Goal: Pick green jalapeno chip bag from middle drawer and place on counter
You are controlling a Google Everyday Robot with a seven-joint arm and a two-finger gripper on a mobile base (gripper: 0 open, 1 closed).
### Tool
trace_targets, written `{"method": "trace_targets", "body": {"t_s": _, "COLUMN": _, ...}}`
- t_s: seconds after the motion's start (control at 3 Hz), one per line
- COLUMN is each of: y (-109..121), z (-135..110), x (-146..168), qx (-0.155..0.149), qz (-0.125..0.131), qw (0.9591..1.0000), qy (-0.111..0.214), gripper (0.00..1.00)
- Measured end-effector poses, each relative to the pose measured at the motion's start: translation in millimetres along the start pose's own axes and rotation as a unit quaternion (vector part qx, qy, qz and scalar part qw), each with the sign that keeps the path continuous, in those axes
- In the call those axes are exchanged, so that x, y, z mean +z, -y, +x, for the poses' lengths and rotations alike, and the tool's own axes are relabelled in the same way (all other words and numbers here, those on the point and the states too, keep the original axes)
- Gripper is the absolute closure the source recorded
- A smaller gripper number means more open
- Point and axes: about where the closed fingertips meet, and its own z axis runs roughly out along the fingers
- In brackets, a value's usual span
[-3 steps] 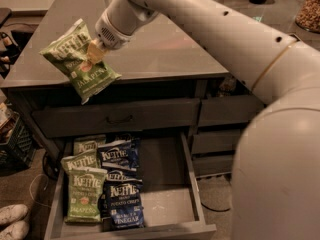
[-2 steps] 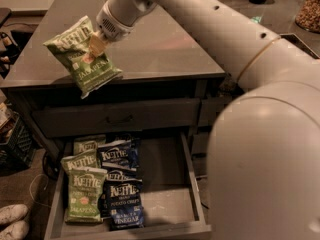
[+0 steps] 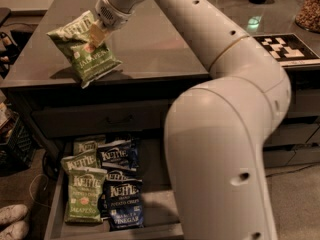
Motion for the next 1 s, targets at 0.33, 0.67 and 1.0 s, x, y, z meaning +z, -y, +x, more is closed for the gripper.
{"method": "trace_targets", "body": {"t_s": 0.33, "y": 13, "z": -9, "x": 4, "qx": -0.001, "qz": 0.000, "qw": 0.9999, "qy": -0.011, "gripper": 1.00}}
{"method": "trace_targets", "body": {"t_s": 0.67, "y": 25, "z": -9, "x": 14, "qx": 0.006, "qz": -0.001, "qw": 0.9997, "qy": -0.023, "gripper": 1.00}}
{"method": "trace_targets", "body": {"t_s": 1.0, "y": 36, "z": -7, "x": 21, "qx": 0.010, "qz": -0.001, "qw": 0.9996, "qy": -0.026, "gripper": 1.00}}
